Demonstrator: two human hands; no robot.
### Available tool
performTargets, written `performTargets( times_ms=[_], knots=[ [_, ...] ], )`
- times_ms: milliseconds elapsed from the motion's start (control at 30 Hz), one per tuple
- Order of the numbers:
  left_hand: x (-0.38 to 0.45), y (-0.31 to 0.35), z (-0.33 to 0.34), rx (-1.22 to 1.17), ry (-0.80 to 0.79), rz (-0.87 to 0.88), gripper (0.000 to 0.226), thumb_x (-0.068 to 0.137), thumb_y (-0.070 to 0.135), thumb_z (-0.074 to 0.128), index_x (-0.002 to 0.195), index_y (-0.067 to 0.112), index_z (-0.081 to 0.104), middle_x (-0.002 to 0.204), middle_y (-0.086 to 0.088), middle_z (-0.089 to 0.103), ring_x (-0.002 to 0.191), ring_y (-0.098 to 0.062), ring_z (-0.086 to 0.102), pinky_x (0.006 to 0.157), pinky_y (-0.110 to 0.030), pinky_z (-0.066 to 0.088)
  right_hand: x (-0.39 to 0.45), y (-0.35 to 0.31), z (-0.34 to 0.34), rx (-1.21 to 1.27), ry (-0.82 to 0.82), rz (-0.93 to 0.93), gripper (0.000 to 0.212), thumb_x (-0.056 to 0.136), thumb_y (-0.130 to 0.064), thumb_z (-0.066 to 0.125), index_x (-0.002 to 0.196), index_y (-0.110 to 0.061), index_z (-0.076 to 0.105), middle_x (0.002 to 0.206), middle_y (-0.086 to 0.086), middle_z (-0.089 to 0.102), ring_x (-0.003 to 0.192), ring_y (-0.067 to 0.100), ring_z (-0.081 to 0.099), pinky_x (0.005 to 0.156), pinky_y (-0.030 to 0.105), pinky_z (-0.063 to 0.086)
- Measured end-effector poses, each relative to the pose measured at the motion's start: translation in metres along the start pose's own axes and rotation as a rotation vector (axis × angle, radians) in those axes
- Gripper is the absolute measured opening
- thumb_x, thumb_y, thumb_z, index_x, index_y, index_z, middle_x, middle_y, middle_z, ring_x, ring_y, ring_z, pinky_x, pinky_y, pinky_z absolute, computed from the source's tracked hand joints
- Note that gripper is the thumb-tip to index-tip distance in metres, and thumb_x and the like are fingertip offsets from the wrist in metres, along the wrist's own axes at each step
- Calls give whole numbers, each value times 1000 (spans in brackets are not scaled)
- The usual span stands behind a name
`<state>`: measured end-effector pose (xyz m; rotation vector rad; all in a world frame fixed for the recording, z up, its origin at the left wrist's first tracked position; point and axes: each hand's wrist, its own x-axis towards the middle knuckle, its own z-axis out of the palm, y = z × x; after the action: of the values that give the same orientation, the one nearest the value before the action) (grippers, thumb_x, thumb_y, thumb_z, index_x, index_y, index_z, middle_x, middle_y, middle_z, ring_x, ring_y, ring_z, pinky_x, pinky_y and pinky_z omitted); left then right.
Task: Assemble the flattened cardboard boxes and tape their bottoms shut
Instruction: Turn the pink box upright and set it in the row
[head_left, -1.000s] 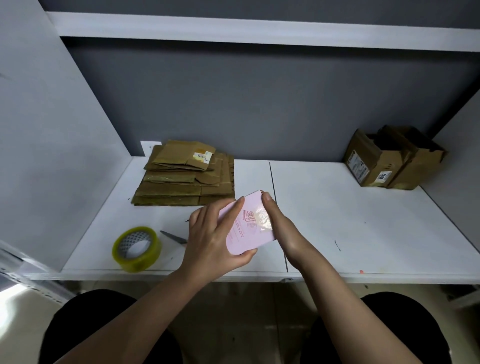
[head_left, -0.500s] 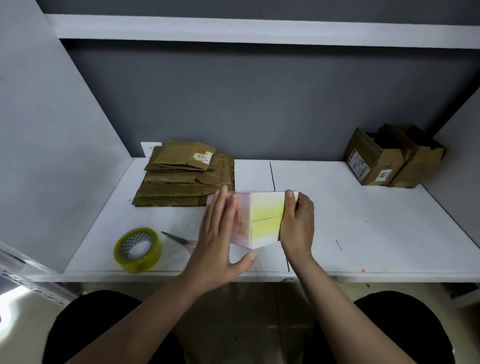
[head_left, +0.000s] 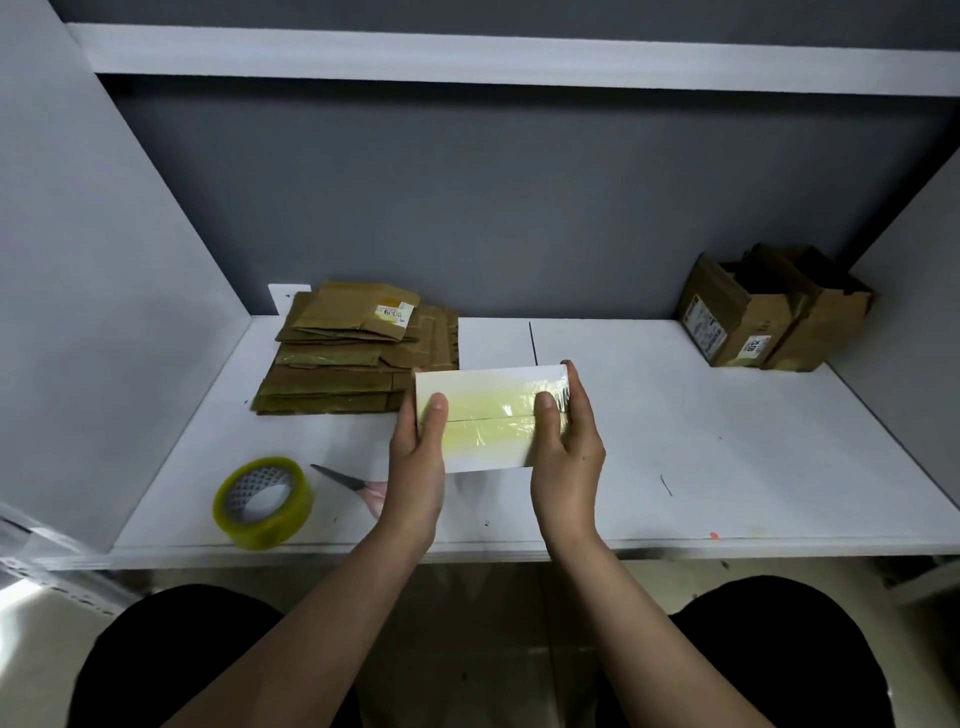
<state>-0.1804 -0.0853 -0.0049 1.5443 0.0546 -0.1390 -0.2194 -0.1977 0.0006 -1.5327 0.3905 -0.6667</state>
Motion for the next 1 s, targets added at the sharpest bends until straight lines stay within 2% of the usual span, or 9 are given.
performTargets(
  times_ms=[133,233,367,467,533,700,800,900,1000],
  knots=[
    [-2,0,-1,30,-3,-42,40,76,79,42,112,60,42,109,18,58,113,-17,53,112,-54,28,-3,2,6,-109,135,-85,41,100,-32,40,141,-29,45,129,-16,56,100,-10,58,68,9,49],
    [-1,-9,-5,34,2,-99,48,52,97,36,96,78,39,118,14,56,119,-21,49,113,-57,22,-3,0,8,-168,145,-145,48,97,-42,34,141,-28,46,138,-11,53,110,3,59,75,19,55],
    [-6,3,-3,0,12,-36,36,79,77,39,115,72,37,124,12,54,116,-15,50,112,-55,25,1,0,7,18,85,53,39,103,-32,34,137,-23,52,131,-9,58,113,6,57,79,10,49],
    [-6,9,-5,-28,-27,62,44,100,41,35,142,47,25,124,12,50,98,1,53,84,-22,50,10,4,4,-13,-66,177,43,104,-41,24,126,-20,55,116,1,62,106,17,59,80,24,48],
    [-5,7,-7,7,-50,89,44,101,36,33,142,48,22,123,14,47,94,5,52,66,-8,45,12,2,4,-23,-91,167,44,103,-43,23,123,-20,55,111,3,62,102,17,59,75,23,46],
    [-1,4,-8,13,-56,-58,40,96,56,35,133,43,37,122,5,51,109,-13,49,102,-40,36,4,-1,1,-146,-79,-16,50,99,-44,27,147,-31,34,148,-11,41,124,1,44,81,-5,34],
    [5,11,-16,-235,-68,-268,41,96,58,31,114,29,54,110,-7,61,102,-24,58,81,-34,50,3,-1,-5,-346,-276,-213,51,101,-46,25,149,-39,12,159,-17,15,140,-5,19,102,-3,16],
    [15,10,-24,-536,-151,-401,55,94,60,33,120,18,55,114,-9,66,105,-24,63,83,-37,52,5,-2,-10,-546,-397,-427,56,101,-38,30,149,-34,2,158,-19,0,145,-4,0,111,6,2],
    [21,4,-23,-542,-123,-406,47,93,53,42,117,14,55,111,-6,66,101,-19,63,79,-33,52,9,4,-13,-622,-405,-461,62,99,-46,32,151,-33,0,159,-19,-3,145,-3,-4,116,17,3]
  ],
)
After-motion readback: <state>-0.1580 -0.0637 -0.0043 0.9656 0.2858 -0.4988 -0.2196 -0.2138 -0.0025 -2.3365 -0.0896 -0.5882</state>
